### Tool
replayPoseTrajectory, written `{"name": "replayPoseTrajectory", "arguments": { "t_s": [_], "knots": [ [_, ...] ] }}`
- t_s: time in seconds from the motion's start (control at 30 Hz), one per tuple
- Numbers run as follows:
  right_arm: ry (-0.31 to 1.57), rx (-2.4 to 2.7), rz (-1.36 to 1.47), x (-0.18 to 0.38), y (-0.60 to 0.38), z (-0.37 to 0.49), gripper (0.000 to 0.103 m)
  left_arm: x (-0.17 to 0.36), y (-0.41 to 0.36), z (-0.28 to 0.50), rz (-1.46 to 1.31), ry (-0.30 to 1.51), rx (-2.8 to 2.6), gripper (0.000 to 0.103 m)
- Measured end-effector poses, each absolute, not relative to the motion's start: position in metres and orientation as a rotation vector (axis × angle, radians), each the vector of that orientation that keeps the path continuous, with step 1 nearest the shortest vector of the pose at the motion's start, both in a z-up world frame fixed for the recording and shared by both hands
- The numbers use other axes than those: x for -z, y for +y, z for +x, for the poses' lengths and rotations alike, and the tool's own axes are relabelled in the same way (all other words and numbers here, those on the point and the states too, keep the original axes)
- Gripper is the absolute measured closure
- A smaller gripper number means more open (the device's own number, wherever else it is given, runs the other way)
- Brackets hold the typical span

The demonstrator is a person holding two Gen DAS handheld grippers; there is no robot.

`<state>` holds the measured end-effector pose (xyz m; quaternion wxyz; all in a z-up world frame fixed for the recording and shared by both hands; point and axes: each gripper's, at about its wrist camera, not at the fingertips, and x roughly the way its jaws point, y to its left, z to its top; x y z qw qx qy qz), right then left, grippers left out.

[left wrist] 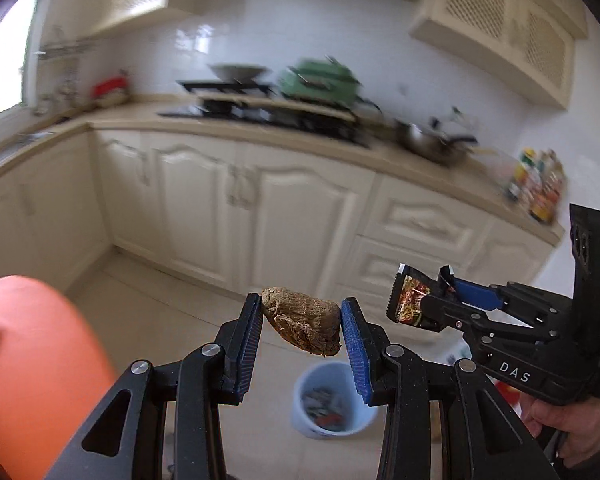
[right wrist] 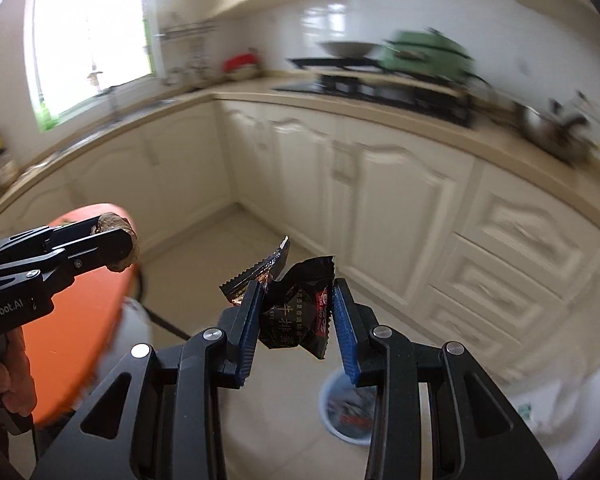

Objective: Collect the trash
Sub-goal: 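Carry the bread lump and black snack bag over to the blue bin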

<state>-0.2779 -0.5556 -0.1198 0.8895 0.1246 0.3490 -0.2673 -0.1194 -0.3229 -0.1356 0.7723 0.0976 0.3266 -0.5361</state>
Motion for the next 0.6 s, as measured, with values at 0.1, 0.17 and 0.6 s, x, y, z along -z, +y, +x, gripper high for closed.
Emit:
{"name": "replayPoseTrajectory", "arguments": {
  "t_s": [0.1, 0.17, 0.6],
  "knots": [
    [0.766, 0.624, 0.306, 0.143, -0.587, -0.302, 0.068, 0.16, -0.365, -0.126, 0.256, 0.778, 1.224, 0.067],
    [0.794, 0.651, 0.345, 0.161, -0.605, -0.312, 0.068, 0.175, -0.39, -0.122, 0.277, 0.835, 1.26, 0.067],
    [0.933, 0.737, 0.654, 0.297, -0.701, -0.335, 0.066, 0.299, -0.546, -0.088, 0.39, 1.171, 1.284, 0.067]
  ]
}}
